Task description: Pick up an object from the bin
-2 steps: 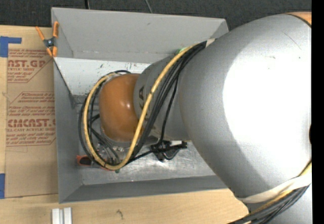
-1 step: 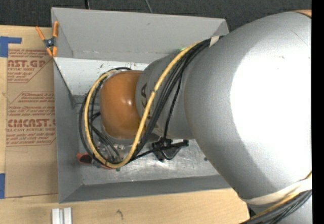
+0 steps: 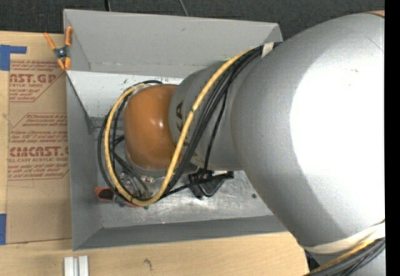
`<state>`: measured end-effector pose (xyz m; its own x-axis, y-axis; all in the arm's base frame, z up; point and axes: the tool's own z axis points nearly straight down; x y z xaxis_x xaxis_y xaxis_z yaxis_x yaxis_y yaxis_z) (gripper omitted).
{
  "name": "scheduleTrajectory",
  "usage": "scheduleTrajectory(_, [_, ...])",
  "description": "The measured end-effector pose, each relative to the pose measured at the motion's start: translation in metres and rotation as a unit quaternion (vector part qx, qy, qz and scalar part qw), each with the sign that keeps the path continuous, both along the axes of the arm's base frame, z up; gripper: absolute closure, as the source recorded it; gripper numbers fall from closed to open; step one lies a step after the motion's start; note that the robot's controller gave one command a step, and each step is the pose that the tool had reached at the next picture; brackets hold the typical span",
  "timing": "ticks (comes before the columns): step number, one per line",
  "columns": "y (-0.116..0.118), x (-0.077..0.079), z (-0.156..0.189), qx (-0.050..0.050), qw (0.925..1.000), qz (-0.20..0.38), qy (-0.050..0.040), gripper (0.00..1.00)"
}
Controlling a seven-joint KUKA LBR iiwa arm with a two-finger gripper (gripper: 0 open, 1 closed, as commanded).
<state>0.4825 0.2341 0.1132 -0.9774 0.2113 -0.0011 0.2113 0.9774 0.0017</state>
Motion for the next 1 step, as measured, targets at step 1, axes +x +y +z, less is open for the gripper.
scheduleTrajectory(1, [-0.0005,-0.0014,0.0078,-0.001,1.0,0.0,0.0029,1.0])
